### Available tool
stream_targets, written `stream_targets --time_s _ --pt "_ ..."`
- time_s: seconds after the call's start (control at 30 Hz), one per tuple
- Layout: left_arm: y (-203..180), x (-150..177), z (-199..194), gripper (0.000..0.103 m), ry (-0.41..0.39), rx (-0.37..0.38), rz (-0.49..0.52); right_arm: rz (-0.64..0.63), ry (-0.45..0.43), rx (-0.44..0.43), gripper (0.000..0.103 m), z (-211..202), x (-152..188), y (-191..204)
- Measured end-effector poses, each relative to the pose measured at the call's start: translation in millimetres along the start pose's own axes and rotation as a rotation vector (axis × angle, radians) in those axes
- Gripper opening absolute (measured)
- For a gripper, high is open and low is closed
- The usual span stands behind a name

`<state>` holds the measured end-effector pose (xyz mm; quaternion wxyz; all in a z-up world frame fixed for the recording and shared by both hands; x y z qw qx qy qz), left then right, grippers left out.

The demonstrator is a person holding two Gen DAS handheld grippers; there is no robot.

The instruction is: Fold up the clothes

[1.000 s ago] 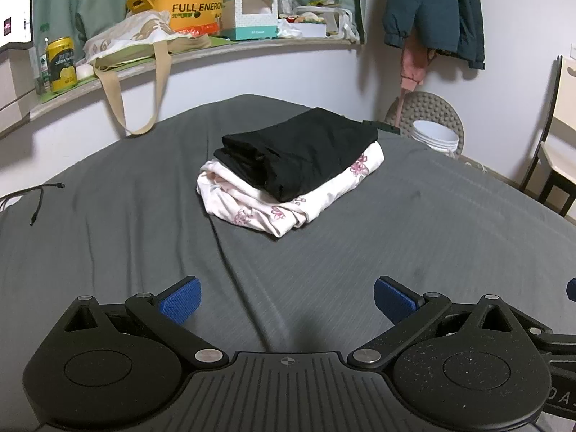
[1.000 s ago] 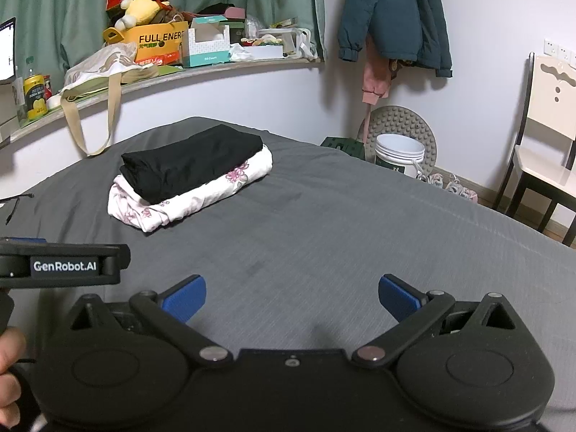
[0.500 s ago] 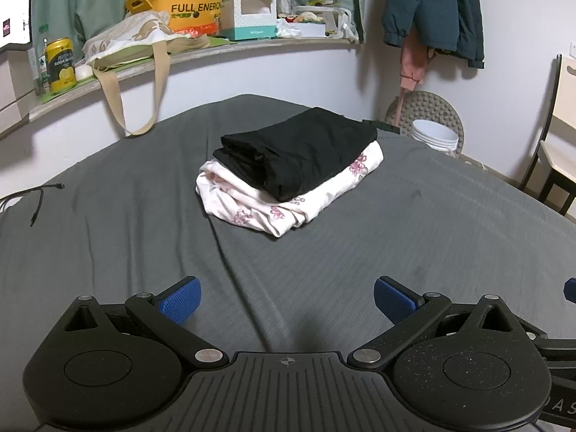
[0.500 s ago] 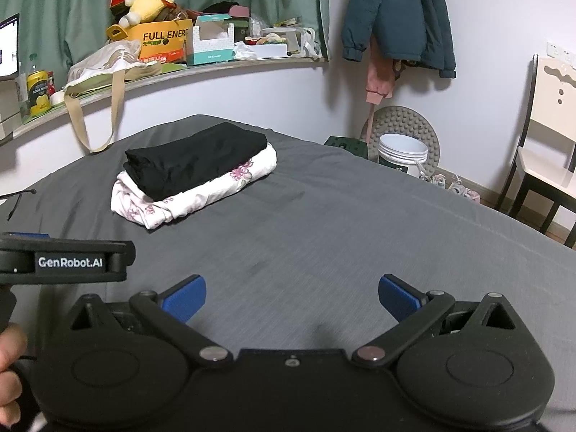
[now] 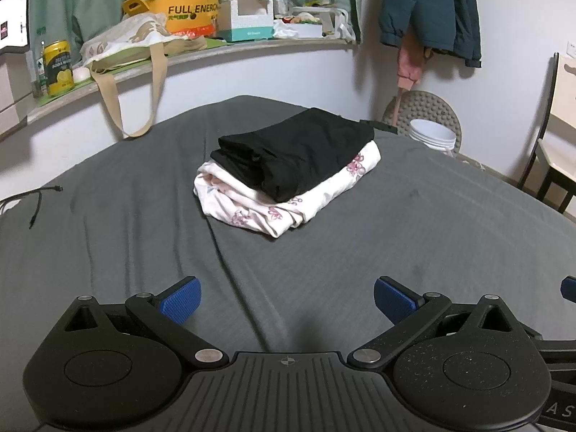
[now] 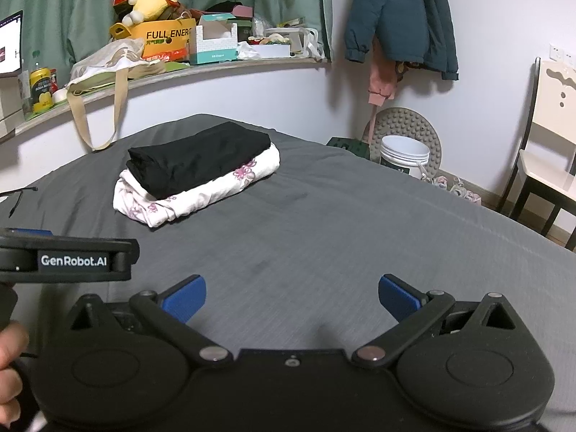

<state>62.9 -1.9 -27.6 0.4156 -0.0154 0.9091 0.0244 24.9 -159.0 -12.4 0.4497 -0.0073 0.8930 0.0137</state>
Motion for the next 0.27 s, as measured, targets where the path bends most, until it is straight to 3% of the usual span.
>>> stream_targets --time_s 0.27 --pt "-0.1 0.1 0.1 0.103 0.005 0.002 -0.003 0.001 0.001 -0.001 0.103 0.4 -0.1 0.1"
Point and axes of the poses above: each gripper's, at about its wrist camera, not at the fingertips, and z roughly the way its jaws point, y to its left, x to its underside, the point moved 5 cm from there along z, roughly the way its jaws point, and after that the axes turned 1 degree about z, right-handed, at the moved point
